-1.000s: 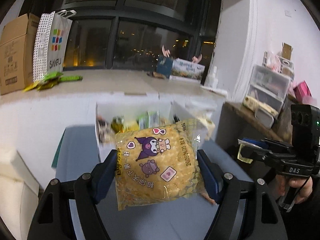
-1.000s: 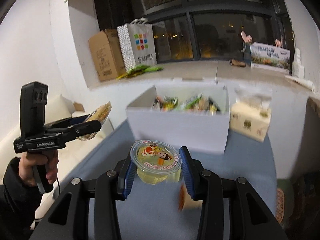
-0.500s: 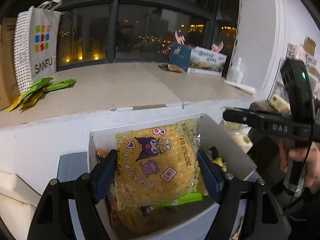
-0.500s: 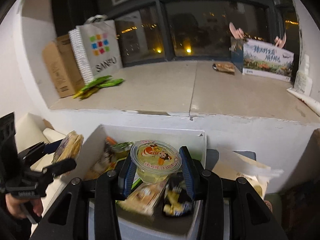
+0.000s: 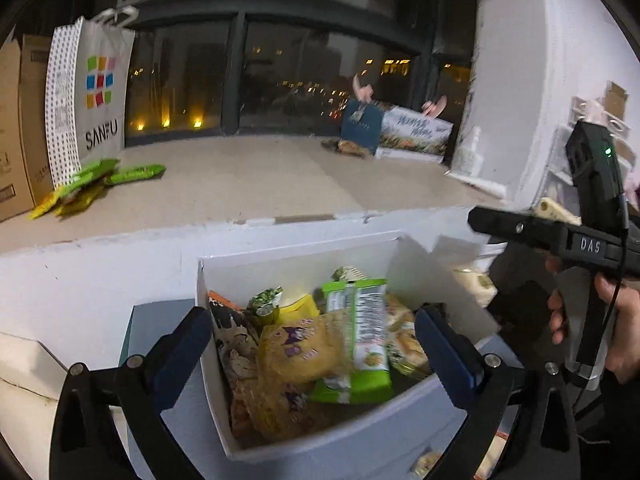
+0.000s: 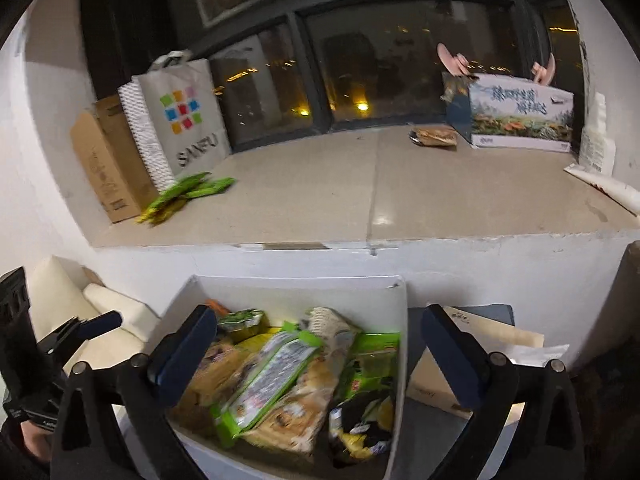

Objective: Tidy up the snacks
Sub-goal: 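Withdraw both tools from the box back over the last snacks, then grasp the beige wafer pack with the right tool while the left tool grasps a jelly cup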

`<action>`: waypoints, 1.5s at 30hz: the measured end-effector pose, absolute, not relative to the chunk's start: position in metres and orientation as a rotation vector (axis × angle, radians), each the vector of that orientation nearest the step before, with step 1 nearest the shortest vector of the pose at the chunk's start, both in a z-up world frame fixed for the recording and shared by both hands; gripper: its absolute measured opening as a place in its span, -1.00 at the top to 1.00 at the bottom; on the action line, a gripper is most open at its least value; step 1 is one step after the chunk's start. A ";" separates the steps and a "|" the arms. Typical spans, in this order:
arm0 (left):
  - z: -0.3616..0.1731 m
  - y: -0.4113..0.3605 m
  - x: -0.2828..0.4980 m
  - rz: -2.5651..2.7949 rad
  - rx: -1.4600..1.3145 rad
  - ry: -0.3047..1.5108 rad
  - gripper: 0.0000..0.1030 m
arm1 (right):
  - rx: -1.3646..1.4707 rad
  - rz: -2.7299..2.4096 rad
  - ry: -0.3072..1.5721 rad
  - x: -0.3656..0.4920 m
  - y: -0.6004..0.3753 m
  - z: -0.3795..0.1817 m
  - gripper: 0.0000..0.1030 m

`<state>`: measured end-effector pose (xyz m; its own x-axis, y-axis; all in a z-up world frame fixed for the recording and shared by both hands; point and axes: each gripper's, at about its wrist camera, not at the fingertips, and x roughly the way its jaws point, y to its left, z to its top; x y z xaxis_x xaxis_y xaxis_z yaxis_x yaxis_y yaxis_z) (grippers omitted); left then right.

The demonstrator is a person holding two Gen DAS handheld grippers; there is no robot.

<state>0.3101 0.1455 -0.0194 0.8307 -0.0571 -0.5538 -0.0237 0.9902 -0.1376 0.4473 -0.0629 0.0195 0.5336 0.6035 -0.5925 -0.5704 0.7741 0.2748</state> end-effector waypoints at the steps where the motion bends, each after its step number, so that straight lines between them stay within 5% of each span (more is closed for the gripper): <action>1: -0.014 0.142 0.299 -0.023 -0.135 0.574 -1.00 | 0.055 0.731 0.717 0.438 -0.066 0.024 -1.00; 10: -0.004 0.091 0.164 -0.081 -0.077 0.456 -1.00 | -0.051 0.843 0.670 0.320 -0.116 0.031 -1.00; 22: -0.056 0.048 0.050 -0.108 -0.136 0.511 -1.00 | -0.094 0.739 0.727 0.172 -0.186 -0.050 -1.00; 45: -0.068 0.061 0.043 -0.088 -0.170 0.548 -1.00 | -0.296 0.689 0.962 0.268 -0.119 -0.150 -1.00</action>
<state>0.0426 0.0607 -0.0677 0.8502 -0.1287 -0.5105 0.0380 0.9821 -0.1843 0.2681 -0.1194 -0.1497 0.3829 0.4047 -0.8304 -0.6558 0.7522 0.0642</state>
